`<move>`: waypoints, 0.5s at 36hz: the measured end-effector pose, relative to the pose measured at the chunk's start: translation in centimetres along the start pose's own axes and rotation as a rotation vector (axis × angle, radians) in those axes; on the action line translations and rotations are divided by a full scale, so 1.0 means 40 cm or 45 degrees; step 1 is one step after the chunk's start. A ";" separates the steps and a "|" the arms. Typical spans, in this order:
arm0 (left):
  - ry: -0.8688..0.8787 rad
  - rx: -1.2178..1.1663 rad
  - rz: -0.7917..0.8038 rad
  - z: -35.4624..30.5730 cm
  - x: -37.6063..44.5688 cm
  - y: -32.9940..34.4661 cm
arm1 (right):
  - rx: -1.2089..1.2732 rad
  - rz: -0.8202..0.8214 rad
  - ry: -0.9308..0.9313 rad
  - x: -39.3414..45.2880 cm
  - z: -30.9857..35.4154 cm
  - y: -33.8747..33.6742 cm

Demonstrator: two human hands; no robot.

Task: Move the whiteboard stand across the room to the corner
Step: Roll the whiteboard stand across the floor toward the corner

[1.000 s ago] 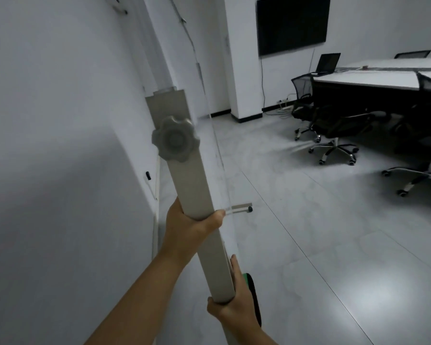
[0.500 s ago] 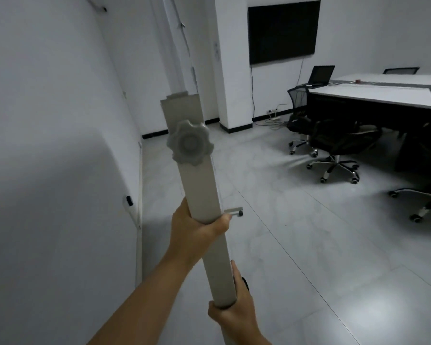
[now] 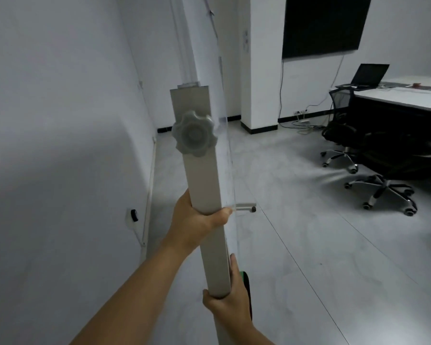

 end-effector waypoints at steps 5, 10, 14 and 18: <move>0.007 0.009 0.019 0.084 0.228 -0.012 | -0.009 -0.024 -0.014 0.235 0.024 0.046; 0.043 0.011 0.046 0.164 0.465 -0.019 | -0.003 -0.039 -0.006 0.483 0.039 0.094; 0.083 0.024 0.062 0.228 0.654 -0.028 | -0.007 -0.044 0.005 0.664 0.067 0.131; 0.118 0.044 0.083 0.292 0.836 -0.033 | -0.080 -0.064 0.004 0.858 0.084 0.163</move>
Point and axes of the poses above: each hand's wrist, its own x-axis towards the middle knuckle, its own y-axis out of the palm, z = x × y, the point moved 10 cm from there along x, towards the middle knuckle, and after that the axes turned 4 degrees about x, right-handed, at the moved point
